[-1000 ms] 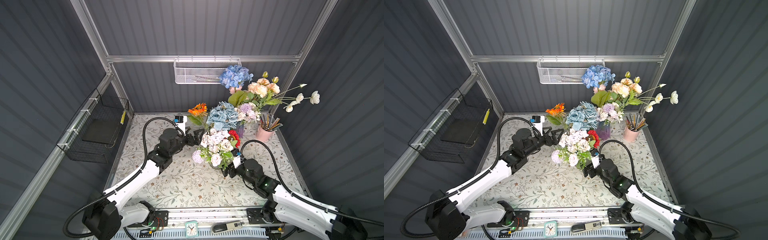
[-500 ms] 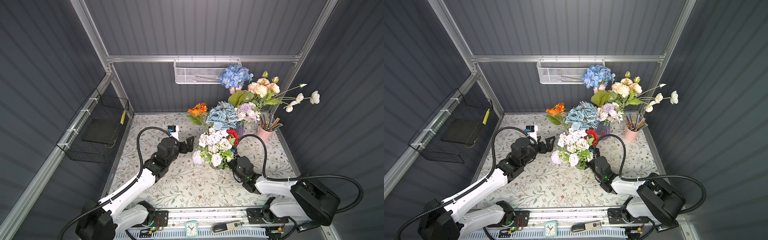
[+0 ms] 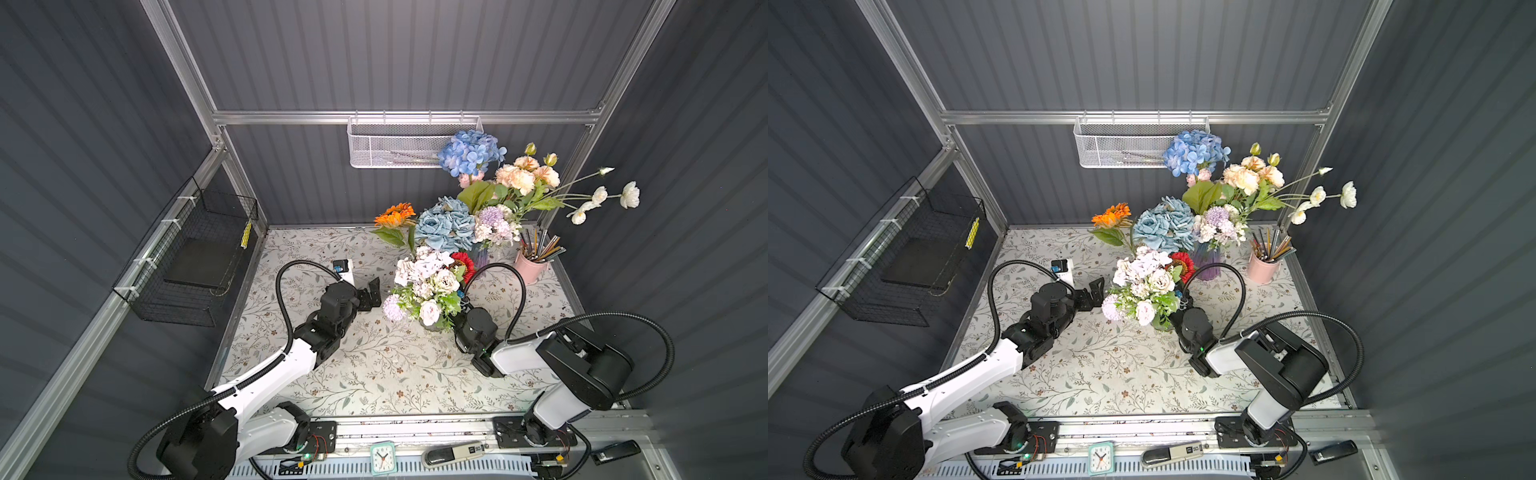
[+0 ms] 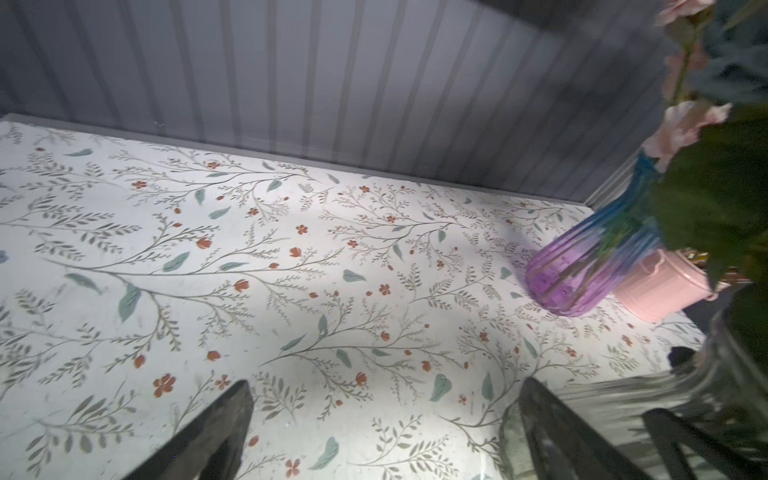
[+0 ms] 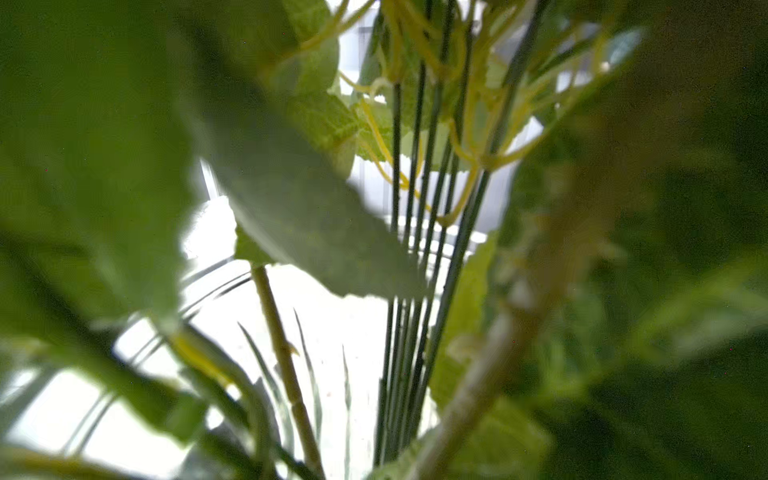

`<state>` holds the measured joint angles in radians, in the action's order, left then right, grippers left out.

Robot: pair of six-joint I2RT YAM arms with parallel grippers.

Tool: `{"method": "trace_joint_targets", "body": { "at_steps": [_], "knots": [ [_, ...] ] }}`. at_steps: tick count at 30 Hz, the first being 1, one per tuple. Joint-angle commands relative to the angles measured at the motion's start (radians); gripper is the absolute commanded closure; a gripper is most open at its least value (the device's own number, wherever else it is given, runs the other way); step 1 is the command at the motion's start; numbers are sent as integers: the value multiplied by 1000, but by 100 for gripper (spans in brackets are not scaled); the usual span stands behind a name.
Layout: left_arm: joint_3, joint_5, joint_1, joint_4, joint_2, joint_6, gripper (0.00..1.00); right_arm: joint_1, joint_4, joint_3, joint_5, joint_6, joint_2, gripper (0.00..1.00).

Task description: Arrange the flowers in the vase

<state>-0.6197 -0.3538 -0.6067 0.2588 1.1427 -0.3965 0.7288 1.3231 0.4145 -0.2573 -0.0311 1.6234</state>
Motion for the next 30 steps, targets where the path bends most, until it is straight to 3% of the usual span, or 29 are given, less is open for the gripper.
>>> {"method": "trace_joint_targets", "body": {
  "at_steps": [1, 7, 23, 27, 30],
  "knots": [
    [45, -110, 22, 44, -36, 5, 0, 7, 101, 82, 27, -16, 25, 55],
    [102, -168, 42, 65, -84, -6, 0, 23, 73, 247, 86, -32, 94, 60],
    [166, -216, 48, -13, -245, 14, 0, -57, -138, 856, 252, -32, 497, 57],
    [177, -232, 49, -31, -280, 21, 0, -73, -177, 957, 265, -24, 579, 52],
    [175, -239, 48, -39, -290, 30, 0, -72, -176, 966, 270, -24, 589, 38]
  ]
}}
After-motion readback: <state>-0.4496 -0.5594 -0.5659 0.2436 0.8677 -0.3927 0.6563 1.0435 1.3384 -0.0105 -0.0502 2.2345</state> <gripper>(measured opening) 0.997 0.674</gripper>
